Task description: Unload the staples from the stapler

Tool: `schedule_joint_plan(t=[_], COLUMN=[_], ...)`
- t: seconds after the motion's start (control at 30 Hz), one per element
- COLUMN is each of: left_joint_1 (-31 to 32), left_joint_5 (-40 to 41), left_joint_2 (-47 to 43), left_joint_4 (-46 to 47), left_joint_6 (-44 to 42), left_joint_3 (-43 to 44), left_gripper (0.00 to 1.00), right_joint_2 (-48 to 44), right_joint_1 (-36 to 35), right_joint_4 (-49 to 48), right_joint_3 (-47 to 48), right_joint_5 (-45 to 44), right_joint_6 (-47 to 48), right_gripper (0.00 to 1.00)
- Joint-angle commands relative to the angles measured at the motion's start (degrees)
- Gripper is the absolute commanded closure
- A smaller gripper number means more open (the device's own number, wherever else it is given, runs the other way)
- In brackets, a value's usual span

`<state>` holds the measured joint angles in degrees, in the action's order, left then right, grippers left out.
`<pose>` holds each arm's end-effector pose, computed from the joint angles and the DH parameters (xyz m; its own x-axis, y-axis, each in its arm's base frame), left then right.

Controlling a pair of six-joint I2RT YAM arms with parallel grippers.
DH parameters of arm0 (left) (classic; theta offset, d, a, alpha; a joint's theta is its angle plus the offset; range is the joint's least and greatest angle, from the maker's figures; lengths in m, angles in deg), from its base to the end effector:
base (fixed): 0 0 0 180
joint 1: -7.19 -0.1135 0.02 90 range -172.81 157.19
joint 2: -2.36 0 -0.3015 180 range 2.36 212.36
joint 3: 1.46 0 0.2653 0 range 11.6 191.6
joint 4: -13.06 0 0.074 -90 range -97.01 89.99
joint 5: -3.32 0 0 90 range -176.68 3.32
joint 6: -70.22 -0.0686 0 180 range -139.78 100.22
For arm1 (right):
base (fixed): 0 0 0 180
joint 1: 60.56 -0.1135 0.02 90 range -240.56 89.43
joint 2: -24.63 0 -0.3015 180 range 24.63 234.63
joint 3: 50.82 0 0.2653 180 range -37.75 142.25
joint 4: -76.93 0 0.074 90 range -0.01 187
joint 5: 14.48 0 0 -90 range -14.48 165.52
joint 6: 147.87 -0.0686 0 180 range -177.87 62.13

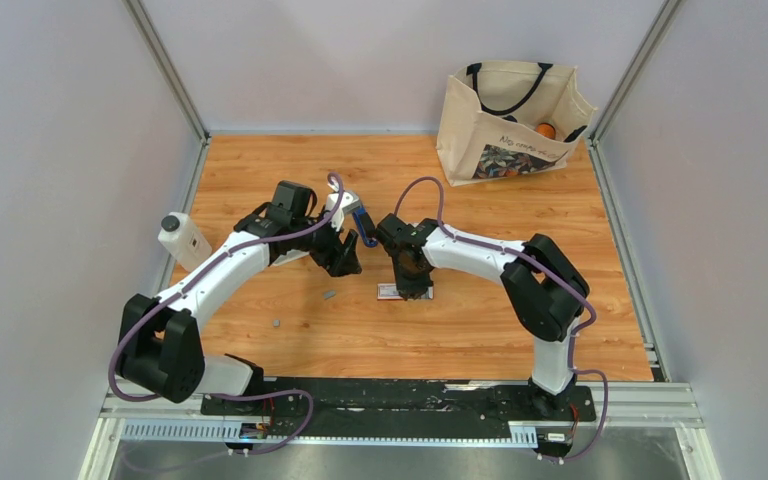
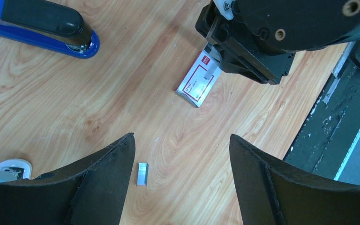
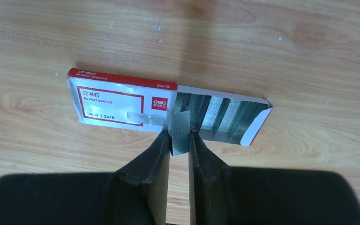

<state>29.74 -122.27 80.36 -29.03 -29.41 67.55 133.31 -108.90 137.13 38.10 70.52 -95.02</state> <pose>0.2626 -0.1523 0.2660 -0.5998 0.3963 -0.6951 0.7606 0.5523 -0.3413 0.2644 0.2882 0.1693 -0.9651 -0.1796 -0.1908 -0.1899 0.9811 0.0369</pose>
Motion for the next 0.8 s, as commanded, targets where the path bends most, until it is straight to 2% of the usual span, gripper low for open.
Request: schedule_joint_plan(t=[0.0,0.13,0.37,0.47,0.77], left_joint_1=[0.31,0.31,0.31,0.31,0.31], left_joint_5=[-1.41,-1.58,-1.85,-2.02,-2.02], left_joint_2=[-2.76,-3.11,-3.29,-3.55,-3.64], left_joint_4=[-0.25,-0.43,-0.78,-1.04,-1.48], left_joint_6=[-2.06,-2.15,-2.06,-2.06,-2.32], left_joint_3=[-0.13,-0.13,0.22,0.39,0.39], left_gripper=[0.19,0.18,0.18,0.18,0.18], right_joint_2=[0.48,0.3,0.83,0.92,-4.0], right_joint_1=[0.44,0.44,0.44,0.44,0.44], right_joint_4=[1.56,1.73,2.17,2.26,2.44], right_joint_3=[2.19,2.45,3.42,3.77,3.16], right_joint_5=[-0.72,-0.72,-0.19,-0.02,-1.15], right_joint_6=[0.93,1.02,1.46,1.64,1.2], right_gripper=[0.83,0.8,0.65,0.62,0.64])
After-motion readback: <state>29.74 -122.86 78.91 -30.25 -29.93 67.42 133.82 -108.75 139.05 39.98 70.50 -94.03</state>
